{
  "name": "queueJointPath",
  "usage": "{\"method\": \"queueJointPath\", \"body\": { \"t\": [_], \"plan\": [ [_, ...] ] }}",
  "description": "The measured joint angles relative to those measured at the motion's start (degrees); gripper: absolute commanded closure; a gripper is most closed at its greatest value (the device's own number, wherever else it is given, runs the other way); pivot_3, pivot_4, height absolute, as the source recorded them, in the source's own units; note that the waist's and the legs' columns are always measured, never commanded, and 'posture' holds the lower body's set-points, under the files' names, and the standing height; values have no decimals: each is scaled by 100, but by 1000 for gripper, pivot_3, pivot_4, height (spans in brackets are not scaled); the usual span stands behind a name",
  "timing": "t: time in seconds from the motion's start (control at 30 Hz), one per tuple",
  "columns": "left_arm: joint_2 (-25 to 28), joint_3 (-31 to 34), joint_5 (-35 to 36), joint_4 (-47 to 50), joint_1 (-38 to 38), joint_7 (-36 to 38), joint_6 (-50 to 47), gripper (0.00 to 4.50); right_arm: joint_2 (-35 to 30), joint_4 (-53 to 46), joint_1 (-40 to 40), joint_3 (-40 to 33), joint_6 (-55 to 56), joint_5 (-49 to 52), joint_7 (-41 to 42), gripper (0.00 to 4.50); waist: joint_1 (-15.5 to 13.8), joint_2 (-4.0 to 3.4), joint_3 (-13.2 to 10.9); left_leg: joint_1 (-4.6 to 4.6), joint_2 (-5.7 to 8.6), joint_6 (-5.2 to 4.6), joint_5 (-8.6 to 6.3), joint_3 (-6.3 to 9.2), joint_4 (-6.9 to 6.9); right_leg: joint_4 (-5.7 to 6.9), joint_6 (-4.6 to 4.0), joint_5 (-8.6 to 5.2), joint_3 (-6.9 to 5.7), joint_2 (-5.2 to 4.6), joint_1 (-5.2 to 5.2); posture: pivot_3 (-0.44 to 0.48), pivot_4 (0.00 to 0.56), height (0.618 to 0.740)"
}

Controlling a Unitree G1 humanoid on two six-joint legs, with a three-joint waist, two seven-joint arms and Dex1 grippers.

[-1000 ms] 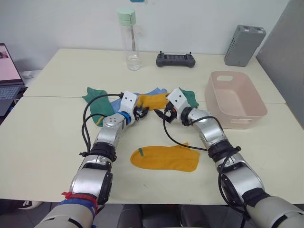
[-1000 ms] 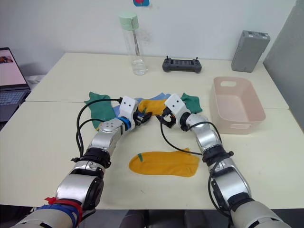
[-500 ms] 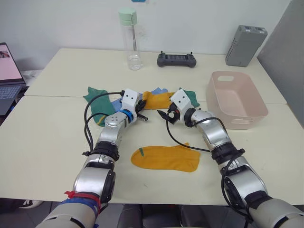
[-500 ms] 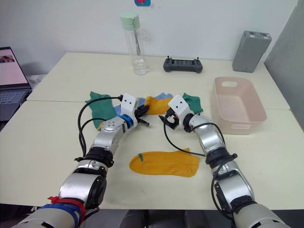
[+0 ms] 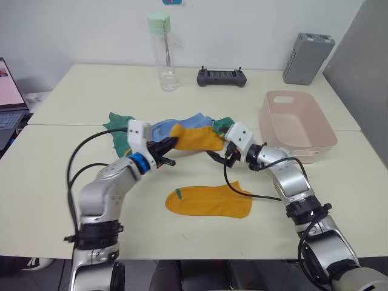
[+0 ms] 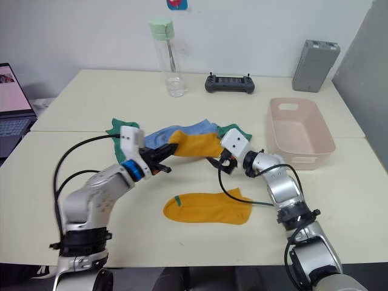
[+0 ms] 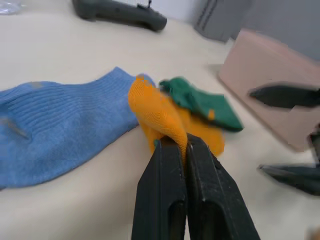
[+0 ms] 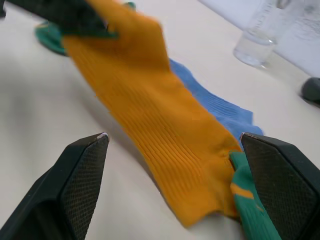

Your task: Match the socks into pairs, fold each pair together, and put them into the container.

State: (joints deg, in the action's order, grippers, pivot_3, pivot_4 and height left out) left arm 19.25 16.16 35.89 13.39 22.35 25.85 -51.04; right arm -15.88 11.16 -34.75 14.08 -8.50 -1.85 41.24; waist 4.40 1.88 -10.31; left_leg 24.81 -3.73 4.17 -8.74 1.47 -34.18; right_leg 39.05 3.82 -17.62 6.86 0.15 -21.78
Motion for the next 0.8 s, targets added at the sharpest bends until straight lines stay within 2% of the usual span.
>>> {"method": "queueJointPath", "body": {
  "t": [0.1,0.23,0.57,0.7,0.8],
  "plan": [
    [64,484,673,416,-120,-330,-762,4476,-83,20,61,298,215,-198,65,0,10,2,-1,0,1,0,0,1,-12,0,21,-10,1,0,4,0,150,740],
    [74,979,1324,538,-81,-810,-1299,4476,-150,105,24,463,570,-418,108,0,10,2,-1,0,1,0,0,2,-22,0,25,-7,1,0,8,0,150,740],
    [-170,1130,1960,456,231,-1575,-1351,4476,162,1058,-293,848,1094,-890,-151,0,12,3,-1,1,2,2,-1,2,-21,-3,5,5,2,-1,9,0,150,740],
    [-165,1129,2158,401,287,-1717,-1346,4500,186,1398,-364,866,1288,-1054,-261,907,13,4,-1,1,2,2,-1,1,-21,-4,6,5,3,-1,9,0,150,740],
    [-155,1125,2278,394,316,-1790,-1325,4500,123,1551,-480,916,1328,-1192,-268,2053,14,4,-1,1,3,2,0,1,-22,-3,7,6,3,-1,10,0,150,740]
  ]
}}
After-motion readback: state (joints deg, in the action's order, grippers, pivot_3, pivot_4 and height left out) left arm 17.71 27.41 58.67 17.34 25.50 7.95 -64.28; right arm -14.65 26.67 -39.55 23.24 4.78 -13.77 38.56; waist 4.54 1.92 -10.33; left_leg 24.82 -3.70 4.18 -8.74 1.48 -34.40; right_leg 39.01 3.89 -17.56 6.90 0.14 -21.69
